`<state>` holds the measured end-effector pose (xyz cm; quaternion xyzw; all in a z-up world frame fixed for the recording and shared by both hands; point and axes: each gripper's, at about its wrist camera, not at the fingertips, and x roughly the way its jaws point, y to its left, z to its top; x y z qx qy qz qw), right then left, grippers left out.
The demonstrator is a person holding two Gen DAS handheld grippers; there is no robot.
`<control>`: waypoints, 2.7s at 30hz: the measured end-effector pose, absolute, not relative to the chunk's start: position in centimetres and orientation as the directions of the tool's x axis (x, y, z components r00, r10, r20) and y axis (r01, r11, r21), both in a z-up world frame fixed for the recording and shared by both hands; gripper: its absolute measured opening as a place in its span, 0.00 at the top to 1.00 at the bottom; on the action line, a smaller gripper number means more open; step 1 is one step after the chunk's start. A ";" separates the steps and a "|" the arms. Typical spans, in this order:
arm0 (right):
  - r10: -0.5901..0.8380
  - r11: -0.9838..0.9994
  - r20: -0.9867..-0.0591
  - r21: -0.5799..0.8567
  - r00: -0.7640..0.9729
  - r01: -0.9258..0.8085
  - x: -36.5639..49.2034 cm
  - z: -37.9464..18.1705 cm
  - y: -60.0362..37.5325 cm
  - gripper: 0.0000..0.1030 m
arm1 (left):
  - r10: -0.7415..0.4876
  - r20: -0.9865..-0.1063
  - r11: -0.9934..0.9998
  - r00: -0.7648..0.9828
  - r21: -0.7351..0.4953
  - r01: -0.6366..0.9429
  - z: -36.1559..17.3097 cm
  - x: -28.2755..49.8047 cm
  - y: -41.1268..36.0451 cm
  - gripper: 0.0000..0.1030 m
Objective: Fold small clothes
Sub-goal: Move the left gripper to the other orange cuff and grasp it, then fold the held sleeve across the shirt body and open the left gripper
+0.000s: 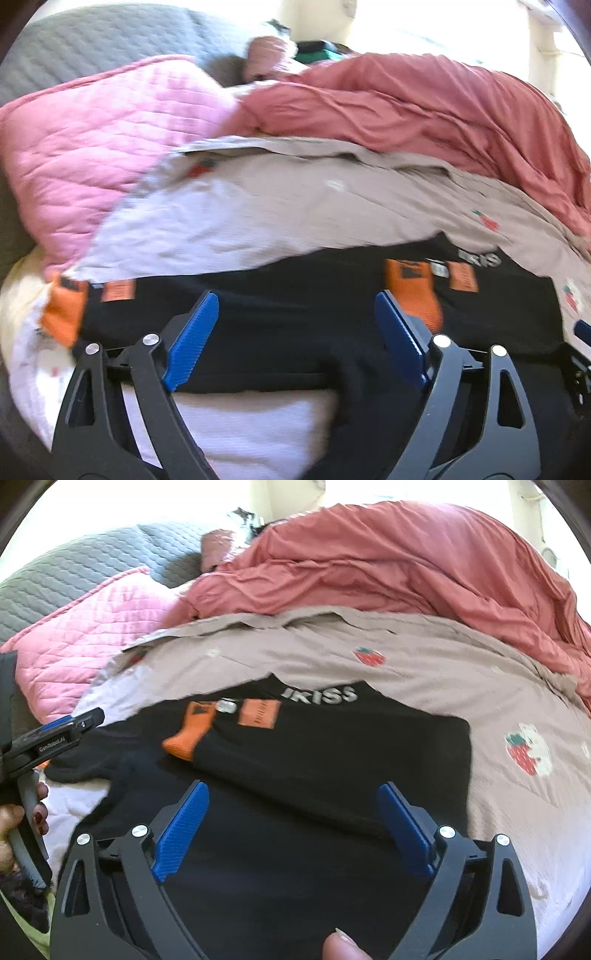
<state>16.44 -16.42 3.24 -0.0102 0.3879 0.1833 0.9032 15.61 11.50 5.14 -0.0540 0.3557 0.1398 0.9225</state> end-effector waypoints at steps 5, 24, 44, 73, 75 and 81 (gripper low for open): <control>0.365 0.910 -0.689 0.122 0.626 -0.397 15.9 4.3 -13.5 0.09 | 0.302 -0.663 0.907 0.685 -0.020 -0.420 5.2 13.0 16.4 0.20; 0.506 0.761 -0.725 0.120 0.467 -0.637 12.9 2.3 0.5 0.09 | 0.449 -0.728 0.632 0.518 -0.150 -0.760 2.1 6.1 30.8 0.19; 0.469 0.855 -0.734 0.237 0.491 -0.462 13.4 0.7 -7.9 0.09 | 0.313 -0.566 0.782 0.763 -0.303 -0.545 5.6 6.8 26.5 0.96; 0.248 0.955 -0.736 0.296 0.630 -0.030 14.8 0.7 -28.5 0.09 | -0.346 -0.720 0.934 0.602 -0.326 0.147 -1.7 18.4 -2.2 0.93; 0.252 0.954 -0.736 0.299 0.628 -0.032 15.0 0.7 -28.1 0.09 | -0.351 -0.726 0.934 0.591 -0.313 0.170 -1.9 18.1 -2.6 0.92; 0.291 0.941 -0.728 0.334 0.621 -0.049 16.2 1.0 -26.0 0.09 | -0.431 -0.717 0.901 0.548 -0.372 0.222 -1.8 17.3 -2.6 0.77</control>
